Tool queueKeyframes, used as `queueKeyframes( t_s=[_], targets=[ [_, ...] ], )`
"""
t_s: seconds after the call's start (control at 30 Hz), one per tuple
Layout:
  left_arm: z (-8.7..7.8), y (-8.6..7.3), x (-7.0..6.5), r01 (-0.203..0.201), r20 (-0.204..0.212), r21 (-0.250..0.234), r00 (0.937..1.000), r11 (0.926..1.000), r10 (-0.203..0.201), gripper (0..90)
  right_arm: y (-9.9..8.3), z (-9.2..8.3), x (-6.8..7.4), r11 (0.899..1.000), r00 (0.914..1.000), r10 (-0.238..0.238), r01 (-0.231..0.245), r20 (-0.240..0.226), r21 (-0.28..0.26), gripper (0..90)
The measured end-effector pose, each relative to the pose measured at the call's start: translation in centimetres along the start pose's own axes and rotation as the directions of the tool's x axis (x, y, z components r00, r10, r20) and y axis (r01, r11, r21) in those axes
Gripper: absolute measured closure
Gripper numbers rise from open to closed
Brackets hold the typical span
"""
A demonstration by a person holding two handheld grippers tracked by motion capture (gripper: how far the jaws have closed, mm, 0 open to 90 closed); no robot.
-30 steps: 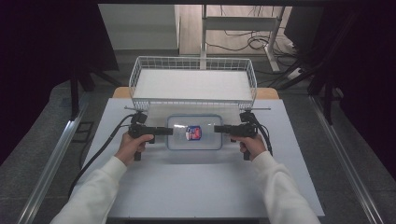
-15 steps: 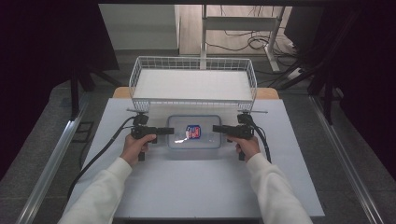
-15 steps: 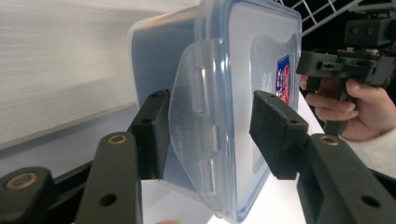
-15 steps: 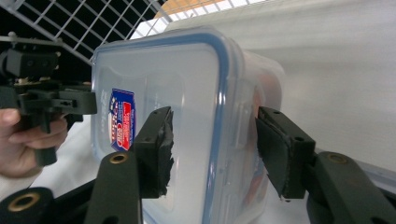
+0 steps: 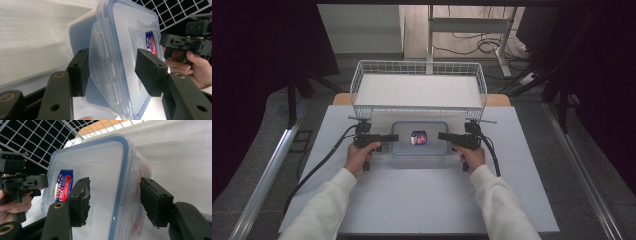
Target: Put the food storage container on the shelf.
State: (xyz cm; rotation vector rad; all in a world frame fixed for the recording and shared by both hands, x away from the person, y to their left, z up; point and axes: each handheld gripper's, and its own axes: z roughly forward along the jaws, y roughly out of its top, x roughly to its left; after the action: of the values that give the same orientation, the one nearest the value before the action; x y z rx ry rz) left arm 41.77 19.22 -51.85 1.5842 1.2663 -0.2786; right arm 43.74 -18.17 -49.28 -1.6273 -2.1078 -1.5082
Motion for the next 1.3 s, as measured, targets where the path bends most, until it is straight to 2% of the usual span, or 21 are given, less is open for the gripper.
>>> queueKeyframes(
  t_s=[0.17, 0.3, 0.4, 0.43, 0.47, 0.5, 0.53, 0.57, 0.6, 0.67, 0.7, 0.73, 0.8, 0.83, 0.9, 0.93, 0.97, 1.03, 1.07, 1.13, 1.3],
  targets=[
    [-0.3, -0.1, -0.2, -0.015, -0.016, -0.015, 0.9998, 0.9998, 0.015, 38.0, -0.3, -0.1, 0.2, 1.000, 0.9998, -0.001, 0.001, 0.018, -0.009, 36.2],
    [-1.4, -0.3, -1.0, -0.055, -0.047, -0.026, 0.9974, 0.9982, 0.053, 36.6, -0.6, -0.8, 0.9, 0.998, 0.9968, -0.050, 0.052, 0.062, -0.025, 33.1],
    [-2.8, -1.1, -2.3, -0.135, -0.088, -0.007, 0.9871, 0.9908, 0.134, 35.8, -1.3, -2.7, 1.8, 0.991, 0.9879, -0.126, 0.130, 0.090, -0.040, 33.0],
    [-3.5, -1.6, -3.0, -0.178, -0.106, 0.006, 0.9784, 0.9841, 0.177, 35.4, -1.8, -3.6, 2.3, 0.983, 0.9801, -0.175, 0.178, 0.094, -0.033, 34.7],
    [-3.5, -1.6, -3.0, -0.178, -0.106, 0.006, 0.9784, 0.9841, 0.177, 35.2, -1.8, -3.6, 2.3, 0.983, 0.9801, -0.175, 0.178, 0.094, -0.033, 34.7],
    [-4.1, -2.2, -3.5, -0.204, -0.107, 0.013, 0.9730, 0.9789, 0.204, 34.8, -2.7, -4.6, 3.1, 0.967, 0.9612, -0.254, 0.255, 0.109, -0.001, 37.9],
    [-4.6, -2.7, -3.9, -0.218, -0.115, 0.017, 0.9690, 0.9757, 0.219, 34.8, -2.7, -4.6, 3.1, 0.967, 0.9612, -0.254, 0.255, 0.109, -0.001, 37.9],
    [-5.4, -3.7, -4.6, -0.258, -0.125, 0.030, 0.9576, 0.9658, 0.259, 33.5, -4.0, -5.5, 4.3, 0.930, 0.9209, -0.367, 0.364, 0.130, 0.048, 44.3],
    [-5.8, -4.3, -4.9, -0.270, -0.131, 0.036, 0.9532, 0.9622, 0.272, 33.2, -4.5, -5.8, 4.7, 0.915, 0.9045, -0.404, 0.399, 0.138, 0.061, 46.5],
    [-6.4, -5.4, -5.4, -0.291, -0.143, 0.048, 0.9448, 0.9555, 0.295, 32.8, -5.7, -6.0, 5.8, 0.875, 0.8607, -0.485, 0.475, 0.155, 0.097, 53.8],
    [-6.6, -6.0, -5.6, -0.292, -0.153, 0.058, 0.9424, 0.9546, 0.298, 32.7, -6.6, -6.0, 6.4, 0.844, 0.8287, -0.536, 0.522, 0.162, 0.124, 59.0],
    [-6.7, -6.3, -5.7, -0.298, -0.160, 0.068, 0.9386, 0.9521, 0.305, 32.3, -7.2, -5.7, 6.8, 0.825, 0.8088, -0.565, 0.547, 0.163, 0.145, 64.0],
    [-7.0, -7.2, -6.3, -0.342, -0.189, 0.088, 0.9163, 0.9355, 0.353, 31.8, -8.2, -4.8, 7.5, 0.797, 0.7862, -0.600, 0.574, 0.147, 0.188, 74.6],
    [-7.1, -7.6, -6.5, -0.353, -0.189, 0.096, 0.9113, 0.9305, 0.366, 31.8, -8.5, -4.2, 7.8, 0.787, 0.7780, -0.612, 0.580, 0.143, 0.209, 78.4],
    [-7.2, -7.8, -6.7, -0.359, -0.187, 0.102, 0.9091, 0.9279, 0.372, 31.4, -8.9, -3.0, 8.2, 0.764, 0.7581, -0.637, 0.598, 0.138, 0.243, 84.1],
    [-7.4, -8.5, -7.1, -0.373, -0.186, 0.115, 0.9025, 0.9208, 0.389, 31.2, -9.0, -2.1, 8.5, 0.751, 0.7445, -0.652, 0.608, 0.143, 0.259, 86.0],
    [-7.4, -8.5, -7.1, -0.373, -0.186, 0.115, 0.9025, 0.9208, 0.389, 31.1, -9.0, -1.4, 8.6, 0.743, 0.7363, -0.661, 0.613, 0.147, 0.269, 87.7],
    [-7.5, -9.3, -7.4, -0.390, -0.186, 0.139, 0.8925, 0.9103, 0.411, 30.8, -8.9, -0.1, 8.7, 0.736, 0.7297, -0.667, 0.614, 0.151, 0.284, 88.4],
    [-7.5, -9.3, -7.4, -0.390, -0.186, 0.139, 0.8925, 0.9103, 0.411, 30.6, -8.8, 0.5, 8.7, 0.733, 0.7267, -0.670, 0.614, 0.154, 0.292, 88.5],
    [-7.6, -9.7, -7.6, -0.401, -0.190, 0.156, 0.8847, 0.9028, 0.426, 30.4, -8.7, 1.1, 8.8, 0.732, 0.7258, -0.670, 0.610, 0.157, 0.302, 88.5],
    [-8.1, -10.2, -7.9, -0.405, -0.193, 0.154, 0.8822, 0.9012, 0.430, 30.4, -8.1, 3.8, 8.8, 0.731, 0.7175, -0.672, 0.602, 0.183, 0.322, 88.7]
  ],
)
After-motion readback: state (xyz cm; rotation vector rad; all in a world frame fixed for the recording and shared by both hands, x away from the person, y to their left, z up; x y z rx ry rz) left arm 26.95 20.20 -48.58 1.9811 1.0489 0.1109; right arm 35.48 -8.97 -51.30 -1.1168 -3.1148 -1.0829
